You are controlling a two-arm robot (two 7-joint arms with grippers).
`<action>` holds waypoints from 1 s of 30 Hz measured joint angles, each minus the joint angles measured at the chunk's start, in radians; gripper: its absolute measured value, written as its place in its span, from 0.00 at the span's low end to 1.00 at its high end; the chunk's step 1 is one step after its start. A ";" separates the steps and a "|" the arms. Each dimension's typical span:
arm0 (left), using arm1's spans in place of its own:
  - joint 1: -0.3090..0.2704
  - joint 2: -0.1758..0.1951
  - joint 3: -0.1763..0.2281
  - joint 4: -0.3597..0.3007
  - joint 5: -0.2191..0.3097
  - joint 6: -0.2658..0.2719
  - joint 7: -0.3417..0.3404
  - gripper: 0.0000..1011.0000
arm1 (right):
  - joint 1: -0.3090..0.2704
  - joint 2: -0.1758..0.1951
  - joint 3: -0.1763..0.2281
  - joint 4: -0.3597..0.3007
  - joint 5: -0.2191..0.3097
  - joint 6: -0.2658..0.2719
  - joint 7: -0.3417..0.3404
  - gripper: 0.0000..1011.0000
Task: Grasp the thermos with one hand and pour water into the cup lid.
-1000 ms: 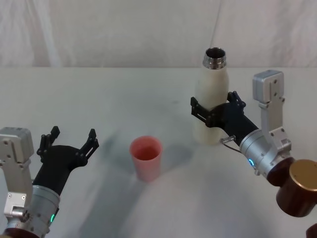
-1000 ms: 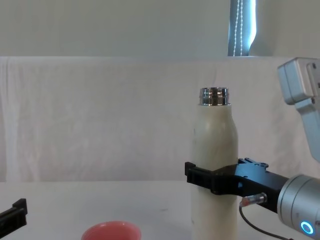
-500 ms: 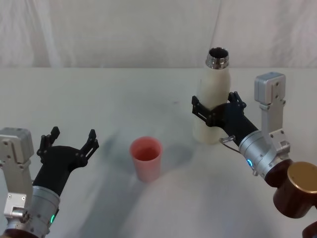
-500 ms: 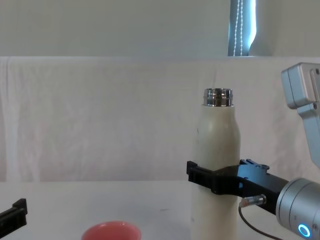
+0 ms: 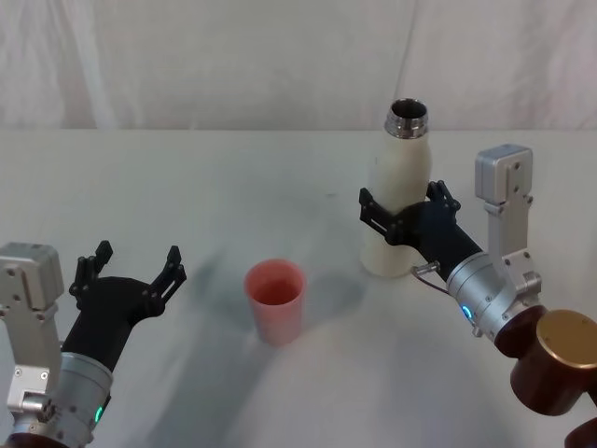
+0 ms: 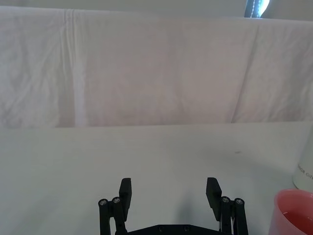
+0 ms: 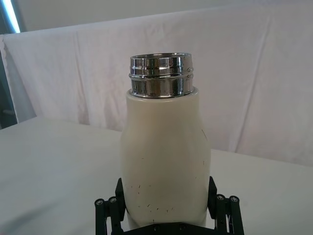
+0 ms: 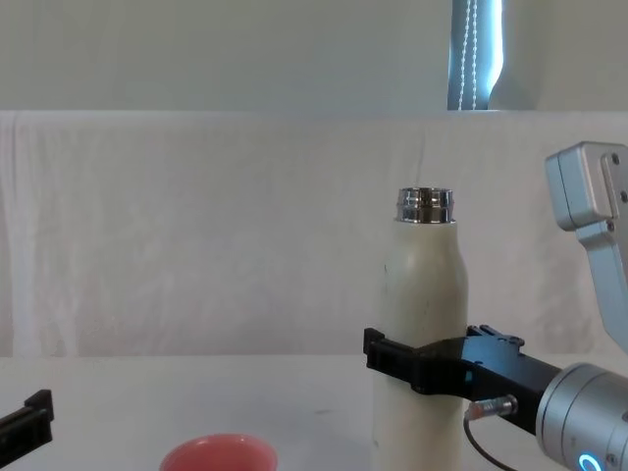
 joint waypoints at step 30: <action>0.000 0.000 0.000 0.000 0.000 0.000 0.000 0.99 | -0.001 0.001 -0.001 0.012 0.001 -0.001 0.007 0.94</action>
